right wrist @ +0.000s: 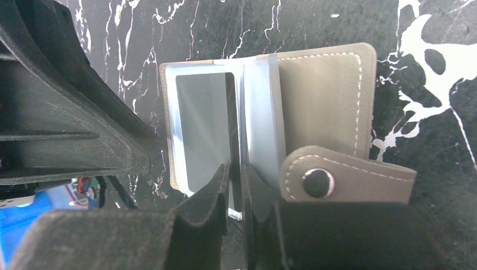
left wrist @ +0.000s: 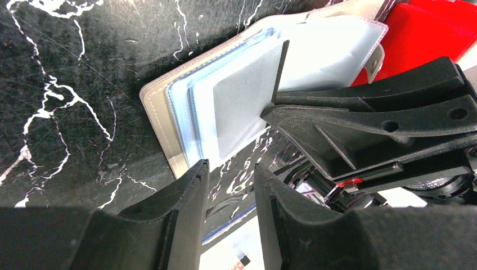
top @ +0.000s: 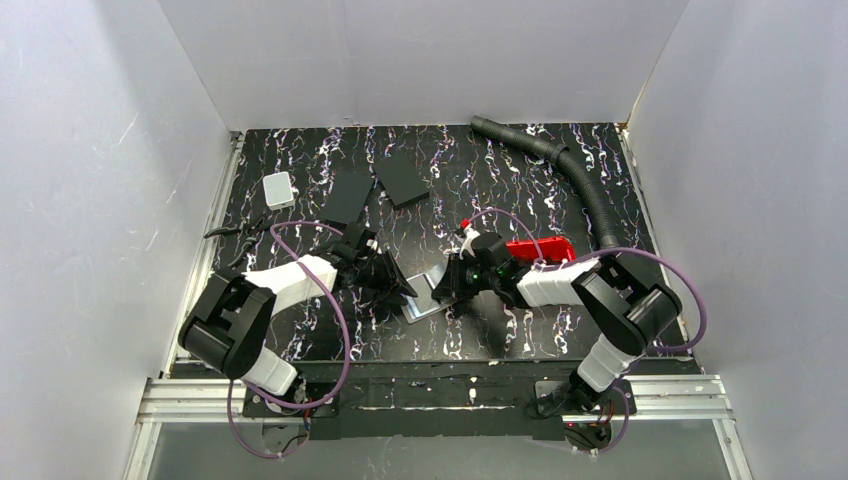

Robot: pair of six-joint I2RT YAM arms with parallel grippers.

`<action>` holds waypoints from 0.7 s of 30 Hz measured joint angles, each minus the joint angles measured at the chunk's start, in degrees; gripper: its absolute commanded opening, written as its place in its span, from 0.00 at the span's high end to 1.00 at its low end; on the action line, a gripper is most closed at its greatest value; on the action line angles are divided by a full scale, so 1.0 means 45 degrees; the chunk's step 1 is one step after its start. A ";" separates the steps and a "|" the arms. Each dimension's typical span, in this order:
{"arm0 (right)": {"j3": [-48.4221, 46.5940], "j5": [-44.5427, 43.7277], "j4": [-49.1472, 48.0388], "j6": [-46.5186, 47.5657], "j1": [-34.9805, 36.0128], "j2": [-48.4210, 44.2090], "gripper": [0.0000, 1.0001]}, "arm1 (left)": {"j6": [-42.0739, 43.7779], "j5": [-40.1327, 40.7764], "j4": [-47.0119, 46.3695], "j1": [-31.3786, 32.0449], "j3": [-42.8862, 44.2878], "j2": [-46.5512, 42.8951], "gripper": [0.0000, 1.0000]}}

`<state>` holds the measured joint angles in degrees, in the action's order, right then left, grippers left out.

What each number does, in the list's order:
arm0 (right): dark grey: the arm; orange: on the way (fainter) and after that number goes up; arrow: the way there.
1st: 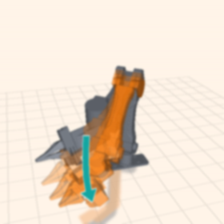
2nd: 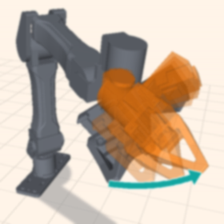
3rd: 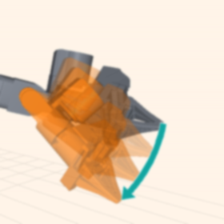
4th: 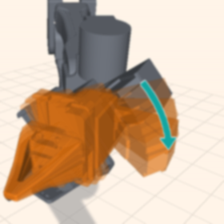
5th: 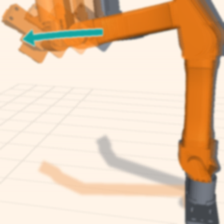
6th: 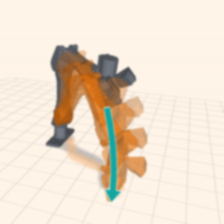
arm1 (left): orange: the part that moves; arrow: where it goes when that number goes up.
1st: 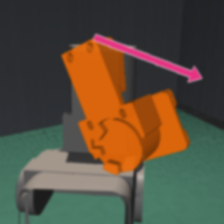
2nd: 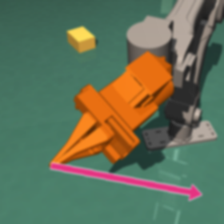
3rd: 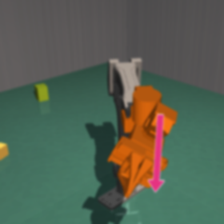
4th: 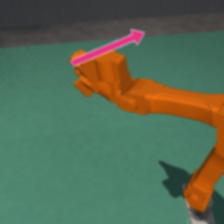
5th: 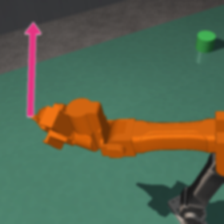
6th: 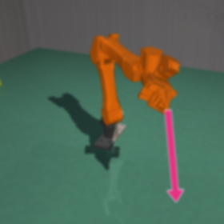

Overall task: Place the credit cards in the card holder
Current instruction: Insert the credit card into the card holder.

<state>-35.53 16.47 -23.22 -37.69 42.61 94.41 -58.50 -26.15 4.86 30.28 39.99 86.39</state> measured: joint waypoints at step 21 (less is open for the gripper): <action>0.0510 0.1190 -0.1700 -0.1277 -0.0554 0.0622 0.83 | -0.0209 0.0253 -0.0121 0.0636 0.0223 0.0588 0.50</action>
<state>-33.23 21.82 -30.87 -43.44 40.12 97.21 -59.44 -25.02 4.32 33.15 40.99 89.03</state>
